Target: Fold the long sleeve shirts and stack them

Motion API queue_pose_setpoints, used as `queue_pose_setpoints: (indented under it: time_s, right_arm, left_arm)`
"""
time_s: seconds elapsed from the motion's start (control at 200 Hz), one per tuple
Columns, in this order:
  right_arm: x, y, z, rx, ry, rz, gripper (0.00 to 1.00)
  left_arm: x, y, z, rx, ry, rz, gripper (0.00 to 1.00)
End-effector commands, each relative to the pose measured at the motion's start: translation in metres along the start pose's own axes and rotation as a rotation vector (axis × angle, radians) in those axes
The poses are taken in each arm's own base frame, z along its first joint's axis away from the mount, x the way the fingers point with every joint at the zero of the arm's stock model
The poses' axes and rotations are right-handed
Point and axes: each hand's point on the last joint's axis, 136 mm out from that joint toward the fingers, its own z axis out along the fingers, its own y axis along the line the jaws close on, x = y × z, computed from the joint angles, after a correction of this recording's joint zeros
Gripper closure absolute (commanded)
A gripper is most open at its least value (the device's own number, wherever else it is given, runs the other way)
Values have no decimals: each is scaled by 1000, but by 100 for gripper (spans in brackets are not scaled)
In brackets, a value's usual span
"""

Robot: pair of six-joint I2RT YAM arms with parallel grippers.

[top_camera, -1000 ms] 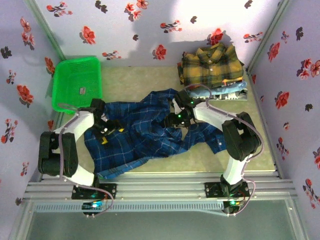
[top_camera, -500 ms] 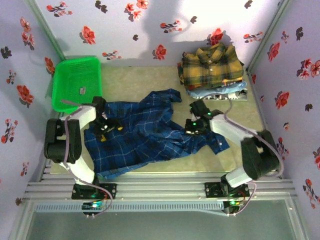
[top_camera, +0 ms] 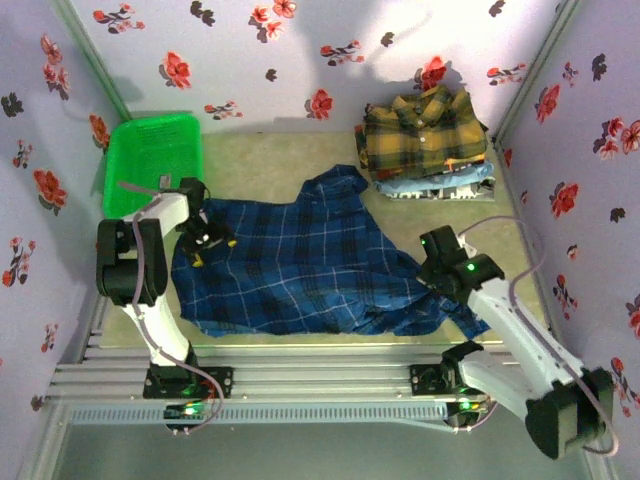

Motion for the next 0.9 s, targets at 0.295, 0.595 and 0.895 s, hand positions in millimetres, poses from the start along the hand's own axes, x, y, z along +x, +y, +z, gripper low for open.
queue_pose_setpoints:
  time_s: [0.295, 0.595, 0.895]
  right_arm:
    - [-45, 134, 35, -214, 135, -293, 38]
    - [-39, 120, 110, 121, 218, -306, 48]
    - [-16, 71, 106, 183, 201, -257, 44]
  left_arm:
    - [-14, -120, -84, 341, -132, 184, 4]
    - [4, -125, -24, 290, -42, 199, 34]
    - [-1, -81, 24, 169, 20, 135, 44]
